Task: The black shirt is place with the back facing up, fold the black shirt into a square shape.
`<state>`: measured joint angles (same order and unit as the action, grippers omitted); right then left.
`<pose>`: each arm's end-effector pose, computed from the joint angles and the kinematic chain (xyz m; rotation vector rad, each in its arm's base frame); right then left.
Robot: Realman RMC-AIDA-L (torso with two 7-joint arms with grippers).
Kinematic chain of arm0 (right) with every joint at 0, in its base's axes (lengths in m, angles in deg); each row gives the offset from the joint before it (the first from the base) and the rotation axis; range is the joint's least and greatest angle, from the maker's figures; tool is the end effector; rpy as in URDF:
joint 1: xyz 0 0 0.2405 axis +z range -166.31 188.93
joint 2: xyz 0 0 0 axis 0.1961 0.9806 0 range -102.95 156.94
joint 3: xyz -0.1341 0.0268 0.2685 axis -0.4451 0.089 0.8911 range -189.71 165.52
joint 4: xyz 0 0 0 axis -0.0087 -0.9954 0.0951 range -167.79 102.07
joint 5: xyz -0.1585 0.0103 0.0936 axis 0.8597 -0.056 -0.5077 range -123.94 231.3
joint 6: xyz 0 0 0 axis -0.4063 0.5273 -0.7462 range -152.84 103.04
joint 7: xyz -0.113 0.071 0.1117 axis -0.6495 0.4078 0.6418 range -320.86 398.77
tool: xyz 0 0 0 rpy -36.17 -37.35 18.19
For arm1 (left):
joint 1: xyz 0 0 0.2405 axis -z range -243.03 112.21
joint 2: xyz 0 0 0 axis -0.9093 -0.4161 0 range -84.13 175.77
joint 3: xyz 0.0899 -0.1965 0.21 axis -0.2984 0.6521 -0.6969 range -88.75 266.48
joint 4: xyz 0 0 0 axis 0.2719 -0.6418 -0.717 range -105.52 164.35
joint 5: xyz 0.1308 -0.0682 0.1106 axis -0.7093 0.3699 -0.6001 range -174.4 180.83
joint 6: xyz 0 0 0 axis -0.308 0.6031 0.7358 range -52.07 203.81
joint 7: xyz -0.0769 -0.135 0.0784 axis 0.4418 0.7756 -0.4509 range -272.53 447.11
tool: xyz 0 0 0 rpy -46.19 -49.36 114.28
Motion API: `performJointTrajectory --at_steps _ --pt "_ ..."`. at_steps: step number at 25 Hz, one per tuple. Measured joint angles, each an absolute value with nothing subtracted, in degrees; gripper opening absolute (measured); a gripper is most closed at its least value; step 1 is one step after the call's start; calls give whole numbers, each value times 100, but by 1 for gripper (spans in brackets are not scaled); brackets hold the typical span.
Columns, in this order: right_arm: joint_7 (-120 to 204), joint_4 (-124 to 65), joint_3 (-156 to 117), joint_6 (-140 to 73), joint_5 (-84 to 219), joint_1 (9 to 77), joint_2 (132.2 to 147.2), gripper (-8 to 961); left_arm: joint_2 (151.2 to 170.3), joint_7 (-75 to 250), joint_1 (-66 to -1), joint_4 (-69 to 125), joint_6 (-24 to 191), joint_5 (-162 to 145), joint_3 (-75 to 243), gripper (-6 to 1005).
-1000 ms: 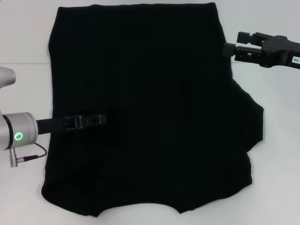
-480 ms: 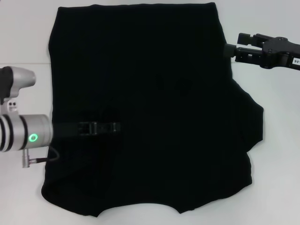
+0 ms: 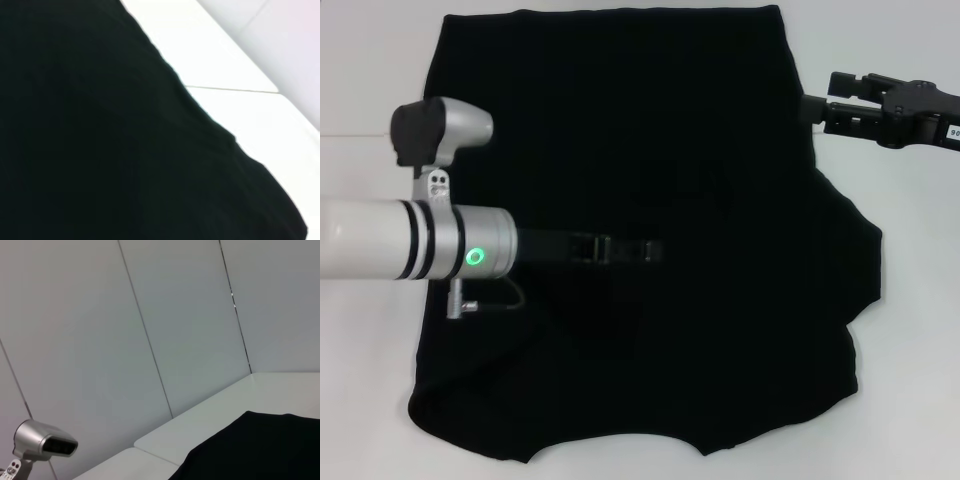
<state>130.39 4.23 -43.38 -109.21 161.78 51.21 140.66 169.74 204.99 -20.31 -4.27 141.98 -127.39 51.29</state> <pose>0.2255 0.4251 0.0252 -2.4691 0.7045 0.9027 -0.2309 0.4151 -0.1028 -2.4515 -1.3488 -0.4639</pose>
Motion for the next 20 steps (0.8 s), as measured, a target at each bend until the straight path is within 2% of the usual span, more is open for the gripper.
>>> performJointTrajectory --at_steps 7,17,20 --pt "13123 428 -4318 -10922 16178 5111 13967 734 16892 20261 -2183 -546 14618 -12173 5187 830" --pt "14365 733 -4303 -10873 16208 4815 13678 732 16874 18287 -2673 -828 15838 -11201 5851 830" --pt "15068 851 -4317 -10688 16266 4614 13534 731 16895 17416 -2756 -805 16069 -10886 5927 829"
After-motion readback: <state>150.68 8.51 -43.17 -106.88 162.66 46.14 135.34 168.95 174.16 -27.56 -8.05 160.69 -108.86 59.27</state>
